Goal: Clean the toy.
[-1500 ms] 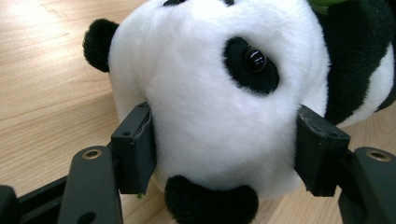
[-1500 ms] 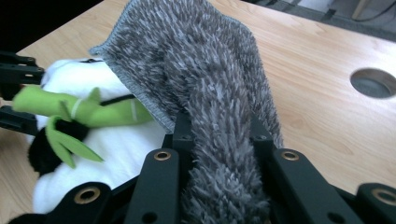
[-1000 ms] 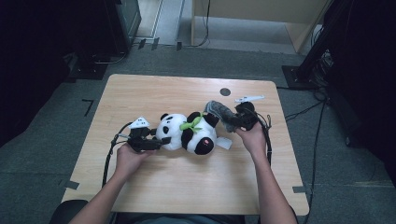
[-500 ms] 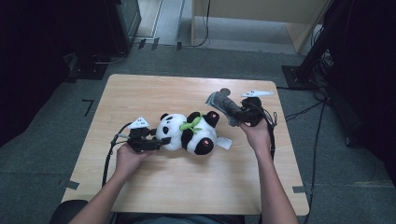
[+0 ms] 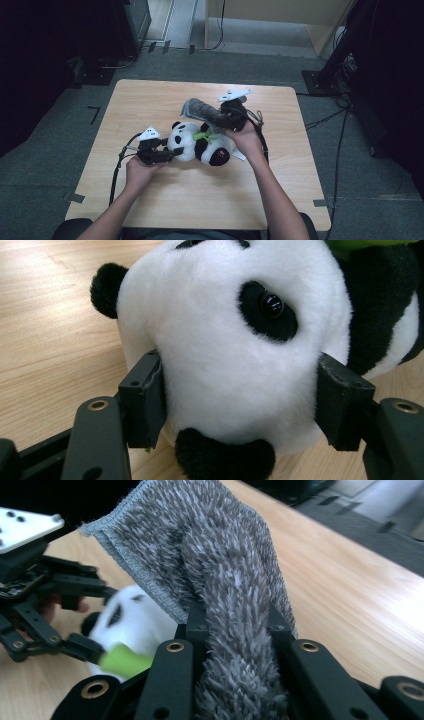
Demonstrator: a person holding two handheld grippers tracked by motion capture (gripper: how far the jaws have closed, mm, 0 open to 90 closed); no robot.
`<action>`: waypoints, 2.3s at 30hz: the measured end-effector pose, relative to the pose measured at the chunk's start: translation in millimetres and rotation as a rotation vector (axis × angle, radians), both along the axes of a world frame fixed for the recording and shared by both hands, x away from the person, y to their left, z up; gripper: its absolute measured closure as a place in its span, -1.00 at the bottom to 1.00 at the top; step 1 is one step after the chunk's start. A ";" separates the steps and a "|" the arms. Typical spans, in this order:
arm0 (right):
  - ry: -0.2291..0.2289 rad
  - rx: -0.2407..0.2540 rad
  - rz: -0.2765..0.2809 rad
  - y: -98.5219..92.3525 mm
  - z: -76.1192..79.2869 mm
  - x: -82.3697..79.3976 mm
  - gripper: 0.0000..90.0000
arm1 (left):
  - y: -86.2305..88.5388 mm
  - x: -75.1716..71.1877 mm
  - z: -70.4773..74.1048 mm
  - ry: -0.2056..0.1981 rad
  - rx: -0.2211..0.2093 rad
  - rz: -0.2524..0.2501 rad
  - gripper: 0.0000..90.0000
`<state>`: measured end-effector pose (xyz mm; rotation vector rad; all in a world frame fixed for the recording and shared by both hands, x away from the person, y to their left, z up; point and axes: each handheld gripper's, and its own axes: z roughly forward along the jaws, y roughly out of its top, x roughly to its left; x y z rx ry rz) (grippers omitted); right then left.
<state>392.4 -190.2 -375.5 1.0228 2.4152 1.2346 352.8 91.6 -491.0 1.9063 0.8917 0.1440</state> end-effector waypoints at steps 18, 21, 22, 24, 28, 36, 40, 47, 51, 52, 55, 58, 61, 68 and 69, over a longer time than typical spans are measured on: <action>0.092 -0.039 0.147 45.7 -36.3 6.3 0.64 | -2.1 -1.3 0.0 -0.006 0.031 0.007 -0.24; 0.079 -0.083 0.114 40.8 -36.4 7.7 0.64 | -0.9 -0.3 -0.4 0.004 0.022 0.005 -0.24; 0.091 -0.087 0.096 36.1 -37.6 10.0 0.64 | -0.8 -0.2 -0.5 0.004 0.022 0.004 -0.24; 0.099 -0.091 0.079 30.1 -38.6 12.9 0.64 | -0.6 -0.1 -0.6 0.004 0.019 0.003 -0.24; 0.087 -0.108 0.057 25.7 -38.8 14.4 0.64 | 0.2 0.5 -1.1 0.007 0.003 0.003 -0.24; 0.045 -0.097 0.010 21.4 -31.4 13.6 0.66 | 1.7 0.7 -2.4 0.003 -0.010 0.000 -0.25; 0.015 -0.063 0.011 21.8 -13.8 6.5 0.66 | 1.7 0.4 -2.7 0.000 -0.016 0.005 -0.26; -0.046 -0.011 0.071 38.4 3.2 -8.5 0.66 | 0.5 -1.2 -1.4 -0.006 -0.014 0.012 -0.26; -0.006 -0.048 0.127 62.0 -13.4 -9.5 0.65 | -1.4 -3.6 -0.1 -0.015 -0.007 0.016 -0.26; 0.014 -0.057 0.141 66.1 -18.9 -8.8 0.65 | -1.8 -4.0 0.0 -0.013 -0.004 0.017 -0.26; 0.047 -0.070 0.162 70.9 -29.2 -6.9 0.65 | -2.1 -4.2 -1.3 -0.011 0.000 0.016 -0.26; 0.053 -0.070 0.150 65.8 -30.1 -3.0 0.66 | -3.2 -4.3 -1.6 -0.016 -0.007 0.020 -0.26; 0.065 -0.060 0.142 61.4 -31.7 0.4 0.65 | -3.5 -4.2 -1.2 -0.017 -0.001 0.019 -0.25; 0.064 -0.084 0.064 41.6 -33.9 9.7 0.64 | -2.2 -3.0 -1.4 -0.009 0.000 0.011 -0.26; 0.078 -0.087 0.041 34.6 -36.3 13.4 0.64 | -2.2 -2.9 -1.4 -0.009 -0.001 0.010 -0.26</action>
